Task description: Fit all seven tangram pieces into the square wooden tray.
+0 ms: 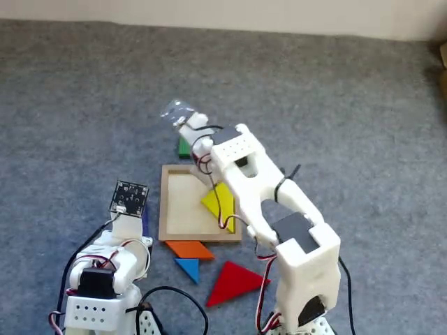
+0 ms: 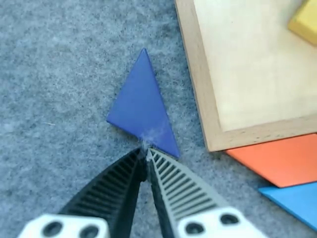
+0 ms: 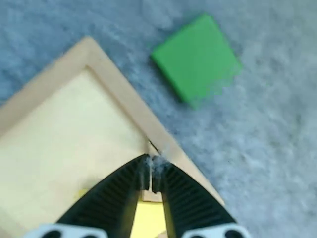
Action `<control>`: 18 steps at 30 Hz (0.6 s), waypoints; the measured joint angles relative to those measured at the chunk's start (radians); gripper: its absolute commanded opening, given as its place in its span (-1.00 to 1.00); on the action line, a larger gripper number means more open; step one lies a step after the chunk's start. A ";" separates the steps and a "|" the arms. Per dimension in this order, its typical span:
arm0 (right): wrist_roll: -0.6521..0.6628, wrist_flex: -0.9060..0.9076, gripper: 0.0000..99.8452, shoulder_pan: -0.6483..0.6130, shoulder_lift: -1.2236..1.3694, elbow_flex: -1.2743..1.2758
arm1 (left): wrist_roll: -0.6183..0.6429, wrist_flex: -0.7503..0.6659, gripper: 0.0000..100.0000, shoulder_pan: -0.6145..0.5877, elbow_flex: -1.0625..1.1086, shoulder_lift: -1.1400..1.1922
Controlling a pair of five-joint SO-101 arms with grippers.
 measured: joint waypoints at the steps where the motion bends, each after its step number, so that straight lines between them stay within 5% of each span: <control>1: 0.000 0.002 -0.96 0.009 0.000 0.000 | 0.000 0.000 -0.99 0.000 0.000 0.000; 18: 0.000 0.324 -0.96 0.068 -0.152 -0.112 | 0.000 0.000 -0.99 0.000 0.000 0.000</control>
